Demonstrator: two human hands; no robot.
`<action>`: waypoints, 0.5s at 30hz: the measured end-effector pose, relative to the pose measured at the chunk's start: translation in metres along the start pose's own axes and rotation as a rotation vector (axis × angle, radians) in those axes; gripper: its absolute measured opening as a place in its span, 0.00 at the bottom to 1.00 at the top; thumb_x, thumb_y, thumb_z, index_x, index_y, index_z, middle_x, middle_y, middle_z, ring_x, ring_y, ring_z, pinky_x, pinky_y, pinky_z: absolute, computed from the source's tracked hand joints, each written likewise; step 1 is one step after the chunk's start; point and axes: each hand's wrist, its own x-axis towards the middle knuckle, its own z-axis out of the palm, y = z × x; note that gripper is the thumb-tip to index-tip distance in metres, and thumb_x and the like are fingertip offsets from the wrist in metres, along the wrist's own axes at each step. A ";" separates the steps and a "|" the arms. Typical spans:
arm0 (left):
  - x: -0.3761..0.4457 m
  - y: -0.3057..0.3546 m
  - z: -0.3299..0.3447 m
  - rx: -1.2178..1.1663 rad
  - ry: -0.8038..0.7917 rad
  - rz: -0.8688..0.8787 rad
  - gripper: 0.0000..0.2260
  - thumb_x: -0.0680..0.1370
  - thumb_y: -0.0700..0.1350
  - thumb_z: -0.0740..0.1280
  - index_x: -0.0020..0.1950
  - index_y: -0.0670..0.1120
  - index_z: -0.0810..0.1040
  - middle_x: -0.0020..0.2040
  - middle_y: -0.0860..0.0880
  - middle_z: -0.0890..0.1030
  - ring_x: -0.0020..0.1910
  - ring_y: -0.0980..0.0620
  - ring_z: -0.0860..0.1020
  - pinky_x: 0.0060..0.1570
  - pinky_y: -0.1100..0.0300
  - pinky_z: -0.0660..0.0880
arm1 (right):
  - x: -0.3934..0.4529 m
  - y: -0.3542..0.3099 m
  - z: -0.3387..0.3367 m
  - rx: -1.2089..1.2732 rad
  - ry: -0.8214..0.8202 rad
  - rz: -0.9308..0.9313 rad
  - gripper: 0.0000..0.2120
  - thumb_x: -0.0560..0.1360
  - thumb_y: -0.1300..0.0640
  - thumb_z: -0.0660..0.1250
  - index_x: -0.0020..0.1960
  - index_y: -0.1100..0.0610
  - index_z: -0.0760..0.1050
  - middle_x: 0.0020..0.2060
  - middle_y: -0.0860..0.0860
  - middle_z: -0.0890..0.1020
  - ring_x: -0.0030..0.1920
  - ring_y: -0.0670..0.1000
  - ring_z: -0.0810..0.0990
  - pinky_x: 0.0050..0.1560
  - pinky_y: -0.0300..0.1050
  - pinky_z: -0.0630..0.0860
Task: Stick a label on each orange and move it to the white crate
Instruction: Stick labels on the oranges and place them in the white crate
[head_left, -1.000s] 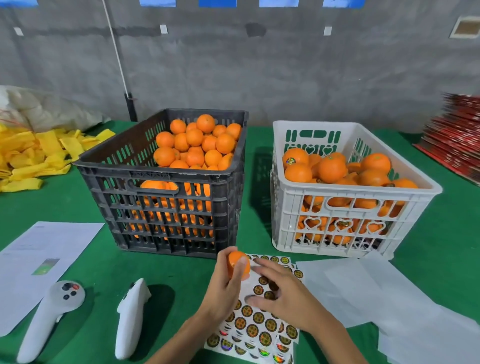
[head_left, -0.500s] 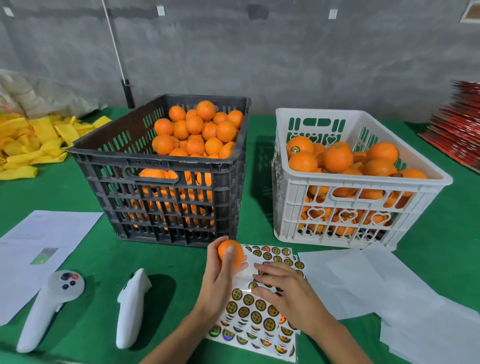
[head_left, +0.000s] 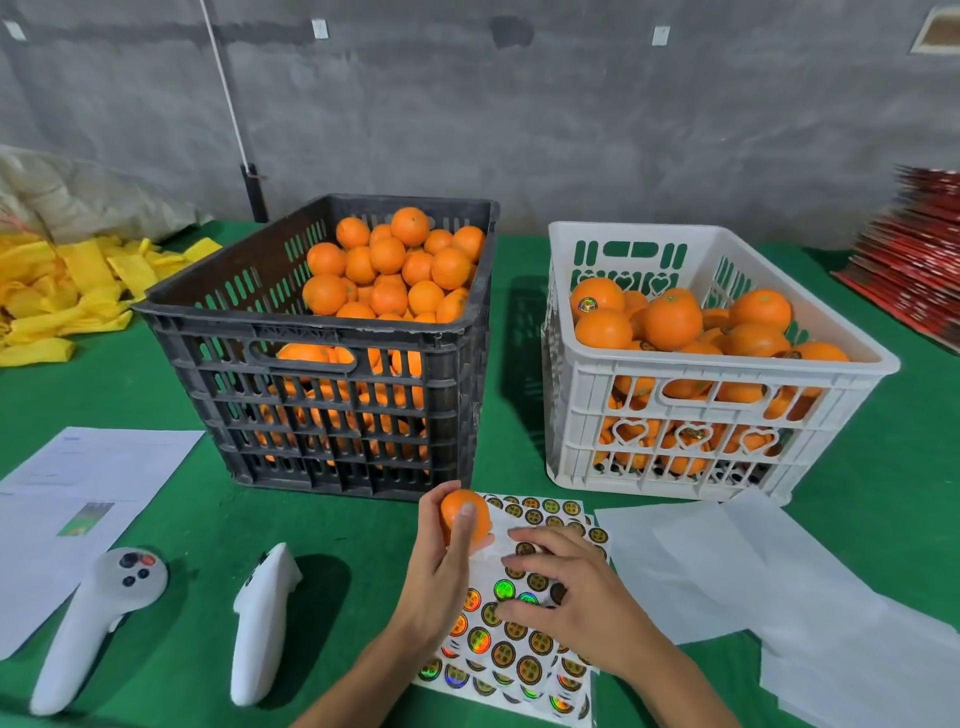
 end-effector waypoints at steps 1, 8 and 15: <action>0.000 0.000 0.000 -0.004 0.001 0.002 0.21 0.79 0.70 0.60 0.69 0.64 0.69 0.56 0.65 0.78 0.59 0.59 0.79 0.62 0.52 0.77 | -0.001 -0.001 0.002 -0.034 0.004 -0.014 0.28 0.69 0.26 0.68 0.64 0.38 0.80 0.69 0.27 0.68 0.73 0.35 0.60 0.74 0.42 0.59; 0.001 -0.002 -0.001 -0.016 0.005 -0.003 0.23 0.79 0.70 0.61 0.70 0.61 0.70 0.56 0.64 0.78 0.58 0.58 0.79 0.63 0.49 0.77 | -0.001 -0.011 0.006 -0.059 0.052 -0.025 0.18 0.75 0.34 0.69 0.61 0.38 0.81 0.68 0.27 0.68 0.71 0.33 0.60 0.71 0.37 0.57; 0.001 0.002 0.000 -0.009 0.009 -0.006 0.17 0.80 0.67 0.61 0.66 0.64 0.71 0.54 0.64 0.78 0.56 0.58 0.80 0.62 0.52 0.77 | -0.002 -0.018 0.009 -0.194 0.203 -0.229 0.11 0.79 0.42 0.68 0.59 0.42 0.83 0.59 0.33 0.79 0.62 0.39 0.72 0.66 0.41 0.65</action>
